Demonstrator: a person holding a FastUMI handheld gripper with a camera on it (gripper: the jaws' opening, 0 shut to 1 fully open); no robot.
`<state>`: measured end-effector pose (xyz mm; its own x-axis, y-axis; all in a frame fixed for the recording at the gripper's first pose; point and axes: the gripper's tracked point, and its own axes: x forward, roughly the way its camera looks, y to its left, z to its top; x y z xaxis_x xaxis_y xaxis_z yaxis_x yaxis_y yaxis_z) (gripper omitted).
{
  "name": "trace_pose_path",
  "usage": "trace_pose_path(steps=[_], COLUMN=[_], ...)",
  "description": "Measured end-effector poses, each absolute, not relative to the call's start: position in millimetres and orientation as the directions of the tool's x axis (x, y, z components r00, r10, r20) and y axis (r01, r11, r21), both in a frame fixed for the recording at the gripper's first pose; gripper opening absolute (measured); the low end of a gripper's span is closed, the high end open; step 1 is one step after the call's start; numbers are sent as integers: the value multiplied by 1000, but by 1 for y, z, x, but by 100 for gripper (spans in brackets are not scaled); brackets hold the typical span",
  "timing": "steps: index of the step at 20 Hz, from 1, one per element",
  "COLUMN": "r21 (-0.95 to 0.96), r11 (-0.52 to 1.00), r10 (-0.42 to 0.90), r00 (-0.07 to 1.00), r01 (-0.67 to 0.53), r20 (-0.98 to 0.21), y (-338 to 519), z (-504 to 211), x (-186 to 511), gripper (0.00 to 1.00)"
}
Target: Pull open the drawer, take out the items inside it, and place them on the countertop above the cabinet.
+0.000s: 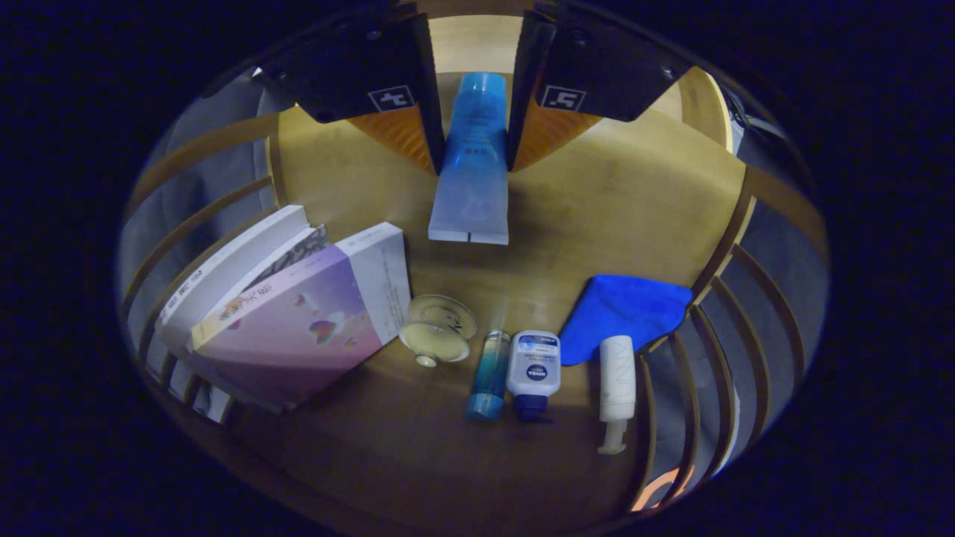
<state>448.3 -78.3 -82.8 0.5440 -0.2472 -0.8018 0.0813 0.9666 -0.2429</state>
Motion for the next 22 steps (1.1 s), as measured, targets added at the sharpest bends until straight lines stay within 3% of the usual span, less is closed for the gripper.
trace_pose_path(steps=[10, 17, 22], r21=[-215, -165, -146], r11=[973, 982, 989], r10=[-221, -186, -119], r00=[610, 620, 657], r01=[84, 92, 14], r20=[-761, -762, -744], y=[-64, -58, -42], z=[-87, -77, -63], x=[459, 425, 384], gripper=[54, 59, 63])
